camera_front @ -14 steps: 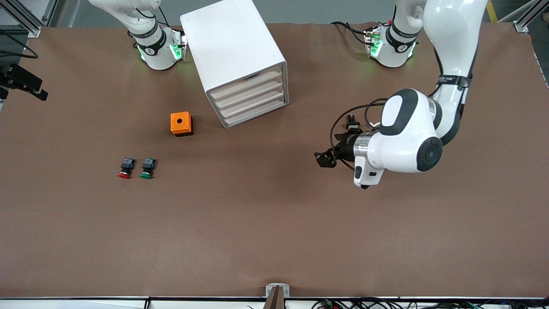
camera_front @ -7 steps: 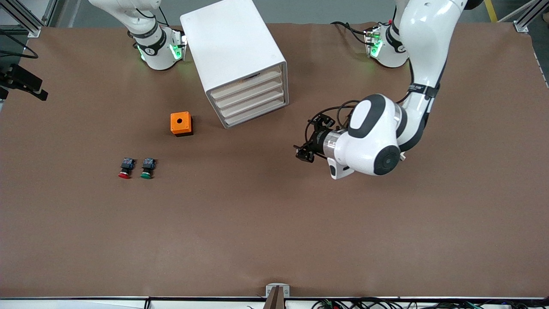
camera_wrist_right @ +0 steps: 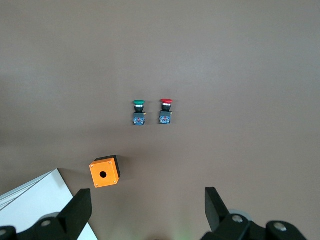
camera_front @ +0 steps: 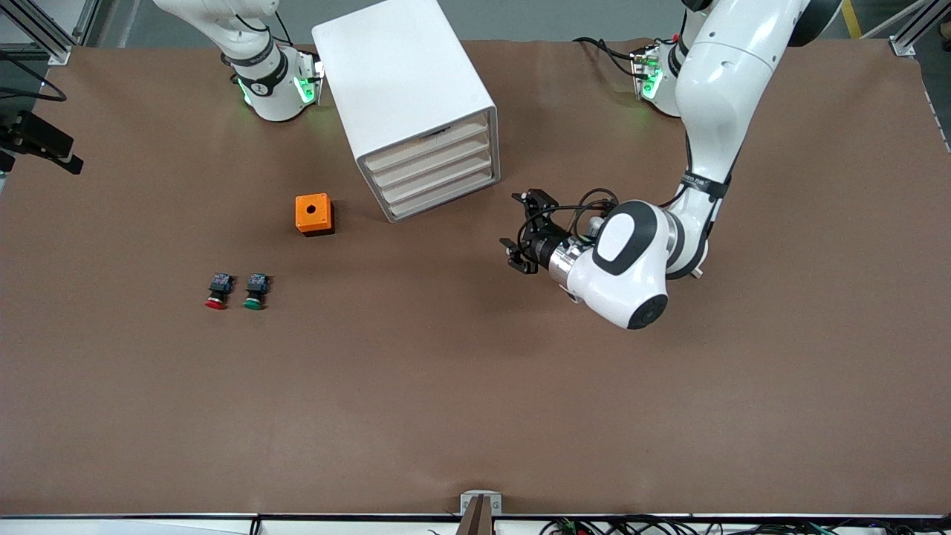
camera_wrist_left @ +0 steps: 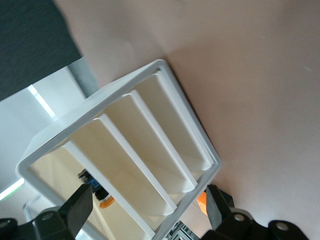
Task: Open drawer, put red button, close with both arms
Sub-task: 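Reach the left gripper to the cabinet's drawer handle and grasp it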
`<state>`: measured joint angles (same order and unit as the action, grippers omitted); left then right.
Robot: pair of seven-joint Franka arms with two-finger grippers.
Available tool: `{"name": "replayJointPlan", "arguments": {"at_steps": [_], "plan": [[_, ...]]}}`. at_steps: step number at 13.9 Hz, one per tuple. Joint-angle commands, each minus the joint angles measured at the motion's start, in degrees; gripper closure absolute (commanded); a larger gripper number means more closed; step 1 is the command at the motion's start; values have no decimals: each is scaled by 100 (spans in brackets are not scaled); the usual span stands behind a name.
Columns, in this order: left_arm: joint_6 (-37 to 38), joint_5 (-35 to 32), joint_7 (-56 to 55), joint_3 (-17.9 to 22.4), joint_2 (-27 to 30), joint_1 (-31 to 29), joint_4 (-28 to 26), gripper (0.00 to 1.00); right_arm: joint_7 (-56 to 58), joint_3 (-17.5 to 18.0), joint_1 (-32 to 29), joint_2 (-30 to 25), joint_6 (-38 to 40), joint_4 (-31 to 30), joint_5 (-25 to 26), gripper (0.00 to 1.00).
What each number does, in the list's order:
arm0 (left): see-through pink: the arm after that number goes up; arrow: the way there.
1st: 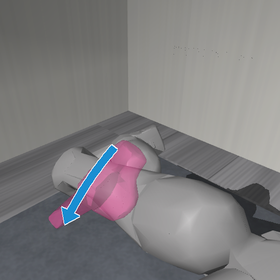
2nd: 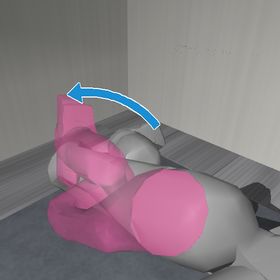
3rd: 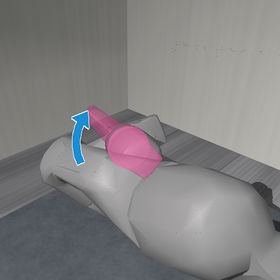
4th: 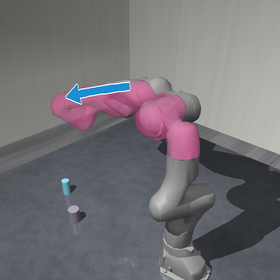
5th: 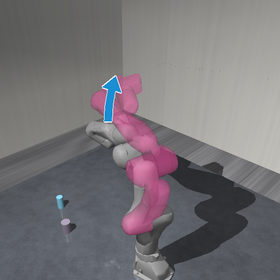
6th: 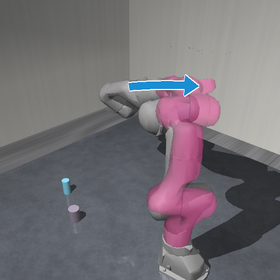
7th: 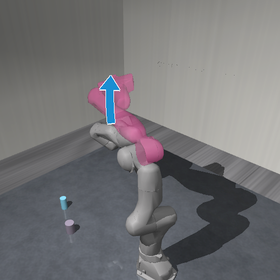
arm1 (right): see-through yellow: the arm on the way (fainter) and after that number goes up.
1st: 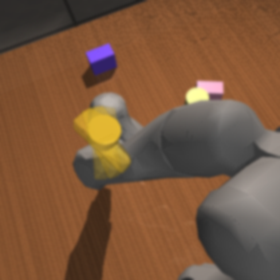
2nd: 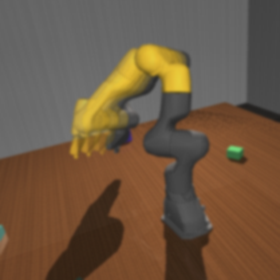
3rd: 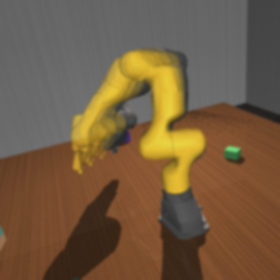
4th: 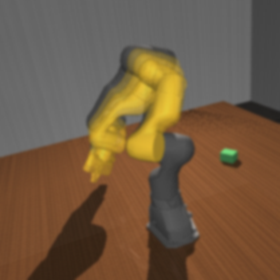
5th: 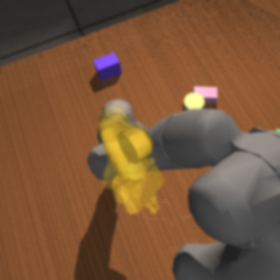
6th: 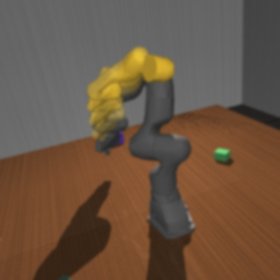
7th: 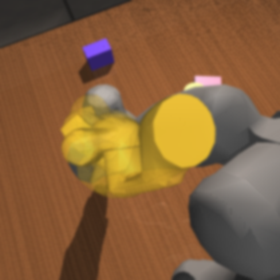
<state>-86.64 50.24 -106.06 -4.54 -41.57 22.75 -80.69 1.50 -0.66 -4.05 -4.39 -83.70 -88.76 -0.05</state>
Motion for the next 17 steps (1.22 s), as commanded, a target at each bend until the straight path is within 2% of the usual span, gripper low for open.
{"name": "replayJointPlan", "arguments": {"at_steps": [1, 5, 12, 14, 15, 16, 17], "plan": [[366, 363, -834, -3, -263, -16, 185, 0, -62, 40, -52, -159, -6, -133, -30, 0], [779, 636, -1758, -38, -475, 89, 63, 0, -62, 40, -52, -159, -6, -133, -30, 0], [850, 768, -2375, -39, -624, 573, -17, 0, 174, -4, -122, -80, 81, -45, -39, 0], [841, 855, -2367, -30, -712, 660, 9, 32, 307, -4, -113, 60, 73, -45, 39, 0], [833, 865, -2358, -30, -756, 661, 9, 44, 255, 5, -139, 339, 82, -36, 31, 0], [806, 874, -2358, -30, -826, 670, 9, 54, 306, -4, -175, 560, 91, 51, -12, 0], [806, 882, -2358, -30, -879, 713, 9, 56, 315, 5, -227, 588, 65, 60, -4, 0]]}}
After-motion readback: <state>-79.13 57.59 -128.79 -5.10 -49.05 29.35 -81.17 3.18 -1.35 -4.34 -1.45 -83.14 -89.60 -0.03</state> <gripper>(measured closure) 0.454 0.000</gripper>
